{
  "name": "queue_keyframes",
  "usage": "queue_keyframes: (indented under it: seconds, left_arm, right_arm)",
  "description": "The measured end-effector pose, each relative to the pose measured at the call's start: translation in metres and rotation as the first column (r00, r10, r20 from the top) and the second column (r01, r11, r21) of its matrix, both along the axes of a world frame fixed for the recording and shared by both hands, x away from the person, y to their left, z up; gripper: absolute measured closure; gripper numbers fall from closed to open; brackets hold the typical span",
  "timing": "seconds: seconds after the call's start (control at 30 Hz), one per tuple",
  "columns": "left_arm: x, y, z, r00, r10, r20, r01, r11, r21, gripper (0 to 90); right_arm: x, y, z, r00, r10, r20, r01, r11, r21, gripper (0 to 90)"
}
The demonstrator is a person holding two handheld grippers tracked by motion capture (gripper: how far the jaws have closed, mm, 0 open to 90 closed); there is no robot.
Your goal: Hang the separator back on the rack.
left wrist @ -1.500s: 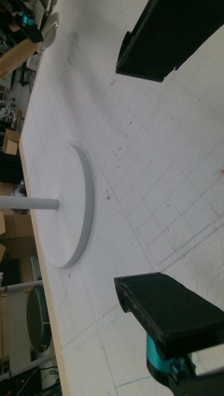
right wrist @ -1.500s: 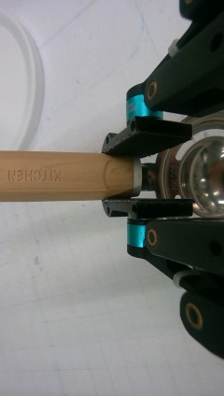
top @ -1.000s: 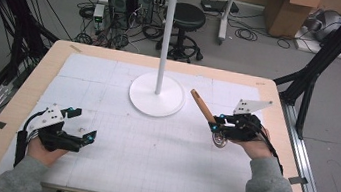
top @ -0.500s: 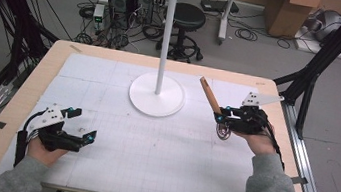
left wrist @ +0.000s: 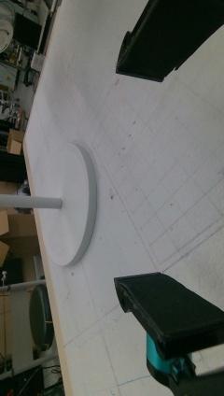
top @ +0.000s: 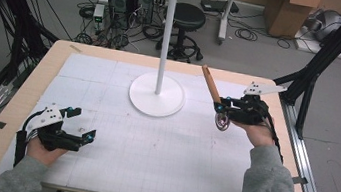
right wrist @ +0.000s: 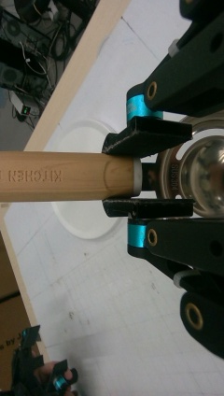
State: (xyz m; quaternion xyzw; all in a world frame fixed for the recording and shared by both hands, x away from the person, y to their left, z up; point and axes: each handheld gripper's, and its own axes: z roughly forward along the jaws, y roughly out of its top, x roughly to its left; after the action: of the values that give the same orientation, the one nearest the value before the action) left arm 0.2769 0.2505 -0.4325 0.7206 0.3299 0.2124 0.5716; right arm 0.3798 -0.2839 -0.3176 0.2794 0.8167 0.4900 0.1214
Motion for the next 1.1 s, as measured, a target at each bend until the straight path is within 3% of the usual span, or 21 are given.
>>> queue_keyframes:
  seconds: [0.27,1.1]
  left_arm:
    - [0.0,0.0,0.0,1.0,-0.001,0.002,0.001,1.0,-0.007,1.8]
    - [0.0,0.0,0.001,1.0,-0.004,0.008,0.004,0.9999,-0.012,1.8]
  right_arm:
    - [0.006,0.006,0.012,0.9989,-0.022,0.041,0.02,0.999,0.036,69.6]
    - [0.018,0.031,0.038,0.9933,-0.057,0.101,0.046,0.993,0.111,69.6]
